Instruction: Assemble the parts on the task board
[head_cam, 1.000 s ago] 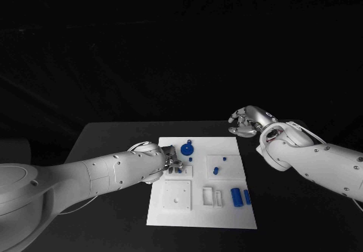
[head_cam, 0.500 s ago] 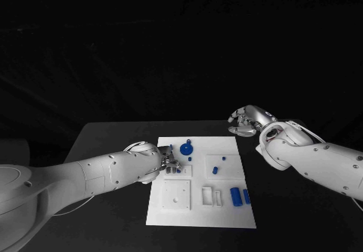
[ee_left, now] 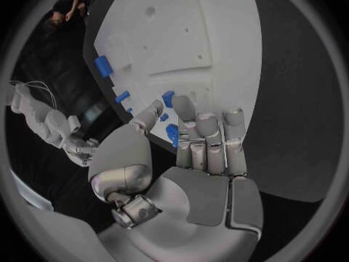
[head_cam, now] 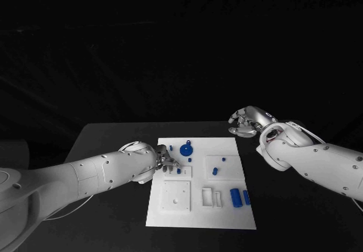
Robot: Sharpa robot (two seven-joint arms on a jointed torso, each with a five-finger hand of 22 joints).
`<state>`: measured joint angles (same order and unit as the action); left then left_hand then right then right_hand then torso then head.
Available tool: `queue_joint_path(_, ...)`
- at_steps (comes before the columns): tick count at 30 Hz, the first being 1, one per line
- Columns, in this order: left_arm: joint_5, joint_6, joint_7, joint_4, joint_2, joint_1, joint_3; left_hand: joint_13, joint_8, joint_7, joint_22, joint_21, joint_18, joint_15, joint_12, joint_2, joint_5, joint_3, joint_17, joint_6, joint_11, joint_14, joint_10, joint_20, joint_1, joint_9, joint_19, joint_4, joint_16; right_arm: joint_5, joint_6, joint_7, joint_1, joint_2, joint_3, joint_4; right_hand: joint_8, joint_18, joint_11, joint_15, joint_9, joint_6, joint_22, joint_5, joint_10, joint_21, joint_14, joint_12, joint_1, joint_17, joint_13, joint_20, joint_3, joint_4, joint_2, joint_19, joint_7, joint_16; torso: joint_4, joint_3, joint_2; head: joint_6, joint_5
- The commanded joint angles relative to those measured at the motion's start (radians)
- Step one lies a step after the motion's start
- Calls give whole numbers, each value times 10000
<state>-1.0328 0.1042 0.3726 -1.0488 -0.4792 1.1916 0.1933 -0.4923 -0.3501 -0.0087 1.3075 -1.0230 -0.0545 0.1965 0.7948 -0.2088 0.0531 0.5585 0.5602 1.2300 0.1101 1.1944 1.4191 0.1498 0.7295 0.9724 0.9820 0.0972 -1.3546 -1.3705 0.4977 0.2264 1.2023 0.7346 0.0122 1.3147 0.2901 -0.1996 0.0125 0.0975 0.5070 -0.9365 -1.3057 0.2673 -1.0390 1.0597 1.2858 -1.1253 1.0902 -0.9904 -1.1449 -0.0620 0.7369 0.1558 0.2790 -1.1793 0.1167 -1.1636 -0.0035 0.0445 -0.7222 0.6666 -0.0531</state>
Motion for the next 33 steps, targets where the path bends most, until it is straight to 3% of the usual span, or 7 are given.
queue_joint_path(1,1450,-29,-101,-18,-53,22,-152,107,301,120,35,132,-74,-39,-180,-160,-40,-23,-81,-354,-100,-189,-180,1200,69,-126,-171,-54,117,-77,-47,-20,-1,6,4,-16,-42,-622,1,-4,-10,-5,-13,60,83,-52,72,-44,-23,-9,13,-36,-66,5,-21,-64,86,39,-1,5,-1,-25,-14)
queue_joint_path(3,1537,-38,-135,-40,-135,26,-325,121,710,283,27,165,-53,-87,-177,-199,-40,-42,-94,-809,-223,-237,-159,1177,141,-361,-224,-84,122,-65,-51,-26,-1,16,4,-15,-43,-622,1,-4,-11,-5,-13,61,83,-53,74,-44,-24,-9,14,-37,-67,3,-22,-65,86,39,-7,11,-2,-38,-18)
queue_joint_path(6,1776,-176,-146,-55,-282,79,-553,135,794,307,22,181,-42,-109,-198,-202,-38,-59,-106,-806,-246,-277,-199,1165,170,-440,-246,-123,134,-49,-59,-32,-2,29,4,-21,-44,-622,1,-3,-11,-4,-14,61,82,-53,75,-45,-26,-10,15,-37,-69,2,-22,-66,86,39,-11,6,-8,-74,-12)
queue_joint_path(10,1870,-440,-106,16,-441,310,-651,170,913,344,4,226,-29,-126,-266,-119,-35,-65,-145,-878,-276,-357,-302,1150,209,-527,-290,-163,199,-12,-65,-52,-2,44,4,-47,-45,-622,1,-4,-11,-2,-14,62,82,-53,76,-46,-28,-10,16,-38,-70,1,-22,-67,86,40,-13,11,-4,-113,-19)
queue_joint_path(12,1873,-482,-96,177,-451,454,-673,208,1372,506,-21,293,-13,-228,-337,-57,-11,-89,-187,-1568,-411,-453,-417,1129,256,-768,-363,-158,275,-1,-68,-55,-2,52,4,-66,-46,-622,1,-4,-12,-1,-14,62,82,-53,77,-46,-28,-10,16,-38,-71,1,-22,-68,86,40,-7,13,-8,-133,-12)
queue_joint_path(17,1876,-661,-95,1001,-180,729,-677,230,1508,585,-49,372,25,-310,-368,79,-29,-162,-221,-1611,-481,-516,-499,1071,308,-936,-443,-174,315,13,-73,-72,-2,30,4,-91,-48,-622,2,-4,-12,2,-15,64,81,-54,78,-47,-31,-10,18,-39,-73,0,-21,-69,87,41,-7,0,-30,-183,4)
queue_joint_path(33,1413,-1753,-76,3559,1302,829,-687,223,1967,758,-65,483,27,-444,-334,291,-38,-439,-263,-2150,-636,-636,-702,986,93,-1342,-544,-446,327,106,-47,-128,6,1,39,7,-79,-622,12,-13,-23,49,-19,92,86,-67,83,-50,-74,-12,34,-41,-106,-21,-3,-76,99,52,-205,-43,-235,-296,-105)
